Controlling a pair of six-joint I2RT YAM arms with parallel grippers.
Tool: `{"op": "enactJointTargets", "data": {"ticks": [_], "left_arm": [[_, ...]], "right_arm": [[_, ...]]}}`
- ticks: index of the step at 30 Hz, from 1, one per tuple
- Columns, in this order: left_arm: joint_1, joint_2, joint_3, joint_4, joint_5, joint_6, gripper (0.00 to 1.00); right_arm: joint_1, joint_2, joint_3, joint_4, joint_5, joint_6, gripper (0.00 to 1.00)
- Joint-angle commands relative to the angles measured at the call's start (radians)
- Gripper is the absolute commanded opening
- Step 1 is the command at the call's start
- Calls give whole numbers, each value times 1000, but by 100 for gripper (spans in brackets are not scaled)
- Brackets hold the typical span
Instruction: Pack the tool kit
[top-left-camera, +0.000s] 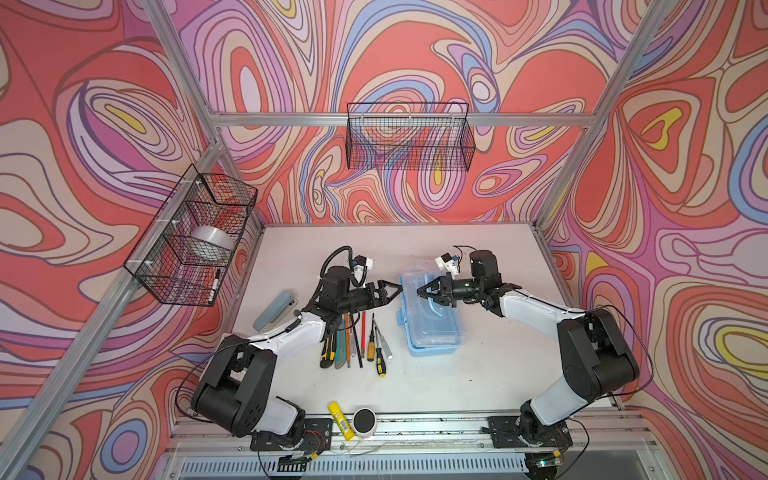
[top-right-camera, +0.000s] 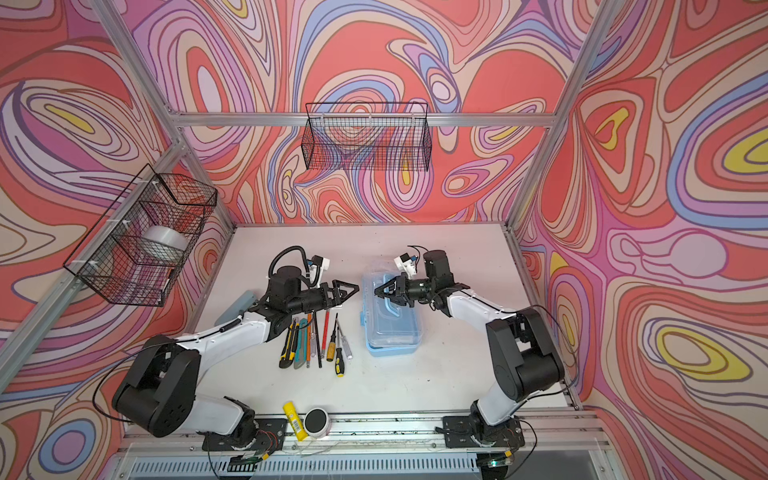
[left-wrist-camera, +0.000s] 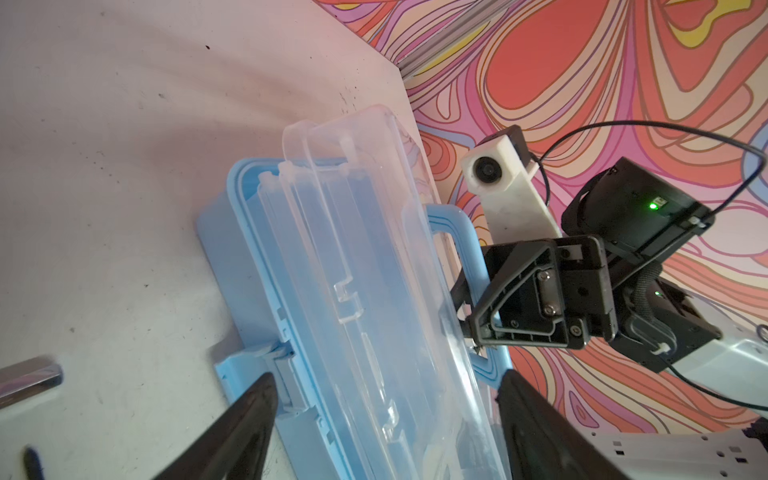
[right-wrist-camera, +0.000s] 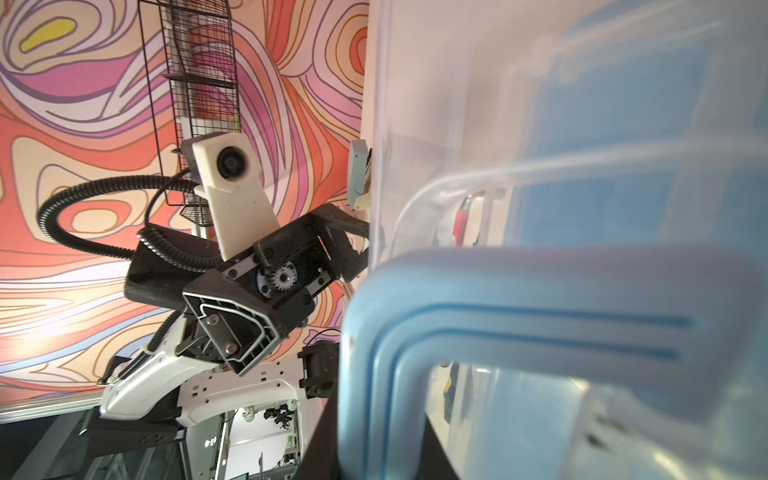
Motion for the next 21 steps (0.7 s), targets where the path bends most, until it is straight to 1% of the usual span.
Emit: {"op": "enactJointTargets", "data": {"ticks": [1,8,15,19,21], "left_arm": [[-8,42,34,108,28,-41,84],[-21,148,84,187,51,-83,84],[-33,269,135,328,91,-173,84],[-35,344,157,446,114,-257,82],[-37,363,161,481,114,-283,82]], "right_arm": [[0,-33,-18,159,-74,46,0],[-1,-49,-33,170,-82,49,0],[-2,-49,-43,151,-87,26,0],[-2,-38,-51,150,-80,18,0],[-1,-33,-46,116,-69,-8,0]]}}
